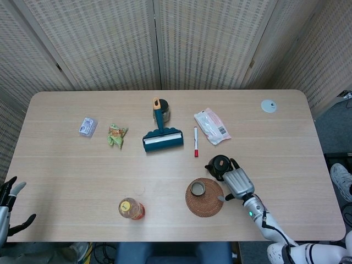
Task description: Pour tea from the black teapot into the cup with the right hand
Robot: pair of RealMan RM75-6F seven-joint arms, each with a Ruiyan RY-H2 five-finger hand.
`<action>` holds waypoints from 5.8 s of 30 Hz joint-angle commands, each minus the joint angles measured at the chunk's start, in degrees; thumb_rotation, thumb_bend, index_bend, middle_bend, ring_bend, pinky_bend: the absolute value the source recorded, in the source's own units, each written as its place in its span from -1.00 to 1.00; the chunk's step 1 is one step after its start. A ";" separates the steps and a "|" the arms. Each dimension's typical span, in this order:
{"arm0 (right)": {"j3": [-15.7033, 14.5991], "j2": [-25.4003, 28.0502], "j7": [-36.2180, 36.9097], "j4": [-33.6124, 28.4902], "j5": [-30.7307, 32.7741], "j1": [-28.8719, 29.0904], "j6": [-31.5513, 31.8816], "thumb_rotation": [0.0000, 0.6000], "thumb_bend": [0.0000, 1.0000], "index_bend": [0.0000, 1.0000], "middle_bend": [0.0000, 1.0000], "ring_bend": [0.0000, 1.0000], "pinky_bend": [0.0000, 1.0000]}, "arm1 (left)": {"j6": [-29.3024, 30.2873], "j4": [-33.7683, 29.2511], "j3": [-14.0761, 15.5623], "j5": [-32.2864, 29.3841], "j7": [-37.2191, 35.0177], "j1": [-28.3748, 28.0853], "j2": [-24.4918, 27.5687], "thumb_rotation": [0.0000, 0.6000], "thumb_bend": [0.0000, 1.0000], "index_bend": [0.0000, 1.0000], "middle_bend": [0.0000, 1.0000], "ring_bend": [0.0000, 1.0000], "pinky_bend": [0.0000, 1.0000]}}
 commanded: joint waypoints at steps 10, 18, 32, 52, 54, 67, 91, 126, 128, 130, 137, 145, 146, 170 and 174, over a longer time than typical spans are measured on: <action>2.56 -0.13 2.65 1.26 2.20 1.15 -2.93 0.48 -1.00 0.47 0.56 0.42 -1.00 | 0.26 -0.32 -0.02 -0.09 0.33 0.24 0.25 1.00 -0.63 -0.70 -0.92 -0.84 -0.99; 5.07 0.55 6.32 2.78 3.99 3.19 -6.82 0.49 -1.00 0.70 0.80 0.61 -1.00 | 0.30 -0.61 0.01 -0.19 0.62 0.40 0.43 1.00 -0.63 -0.70 -0.92 -0.84 -0.99; 7.47 3.76 16.61 4.13 0.08 4.72 -10.43 0.02 -1.00 0.87 0.90 0.72 -1.00 | -0.16 -1.07 0.10 -0.01 1.40 0.21 0.29 1.00 -0.63 -0.70 -0.92 -0.84 -1.00; 7.98 9.89 18.05 -2.74 -3.15 3.51 -5.43 -0.20 -0.94 1.00 1.00 0.87 -0.84 | 0.59 -1.40 0.04 0.63 1.28 0.27 0.42 1.00 -0.63 -0.70 -0.92 -0.84 -1.00; 7.97 10.25 17.48 -3.25 -3.36 3.58 -5.06 -0.20 -0.77 1.00 1.00 0.87 -0.82 | 0.69 -1.39 0.01 0.64 1.21 0.30 0.44 1.00 -0.63 -0.70 -0.92 -0.84 -1.00; 8.11 10.86 16.71 -3.85 -4.17 3.97 -3.97 -0.11 0.12 1.00 1.00 0.87 -0.77 | 1.25 -1.08 -0.15 0.89 0.82 0.37 0.39 1.00 -0.63 -0.70 -0.91 -0.84 -1.00; 7.44 9.16 19.57 -3.45 -7.67 5.55 -5.65 0.41 0.24 1.00 0.91 0.78 -0.27 | 1.35 -0.36 -0.26 0.67 0.62 0.44 0.01 1.00 -0.63 -0.70 -0.90 -0.84 -1.00; 6.01 7.45 20.09 -2.84 -11.81 7.50 -7.94 0.80 0.27 1.00 0.91 0.78 0.15 | 1.78 -0.47 -0.32 0.55 0.68 0.82 0.19 1.00 -0.63 -0.70 -0.90 -0.84 -1.00; 5.94 7.04 19.18 -2.78 -11.94 8.03 -8.44 0.80 0.27 1.00 0.91 0.78 0.15 | 1.94 -0.50 -0.34 0.50 0.64 0.94 0.25 1.00 -0.63 -0.70 -0.90 -0.84 -1.00; 5.93 6.67 18.17 -2.85 -12.02 8.67 -8.99 0.80 0.27 1.00 0.91 0.78 0.15 | 2.10 -0.51 -0.32 0.46 0.62 1.08 0.29 1.00 -0.63 -0.70 -0.90 -0.84 -1.00; 5.93 6.26 13.56 -3.67 -11.36 10.90 -10.81 0.80 0.27 1.00 0.91 0.78 0.15 | 2.64 -0.47 -0.32 0.44 0.46 1.46 0.34 1.00 -0.63 -0.70 -0.90 -0.84 -1.00; 5.78 7.06 7.27 -5.54 -9.55 13.16 -12.07 0.80 0.27 1.00 0.91 0.78 0.15 | 2.99 -0.36 -0.33 0.47 0.27 1.73 0.28 1.00 -0.63 -0.70 -0.90 -0.84 -1.00; 5.72 7.16 6.53 -5.77 -9.36 13.37 -12.10 0.80 0.27 1.00 0.91 0.78 0.15 | 3.01 -0.31 -0.32 0.47 0.25 1.76 0.27 1.00 -0.63 -0.70 -0.90 -0.84 -1.00; 3.11 7.80 -6.08 -9.14 -5.26 16.74 -10.98 0.80 0.26 1.00 0.91 0.78 0.15 | 3.30 0.44 -0.31 0.32 -0.26 2.29 -0.10 1.00 -0.63 -0.70 -0.90 -0.84 -1.00; 2.78 8.08 -7.07 -9.70 -4.77 17.17 -10.84 0.80 0.25 1.00 0.91 0.78 0.15 | 3.37 0.51 -0.33 0.34 -0.27 2.36 -0.14 1.00 -0.63 -0.70 -0.90 -0.84 -1.00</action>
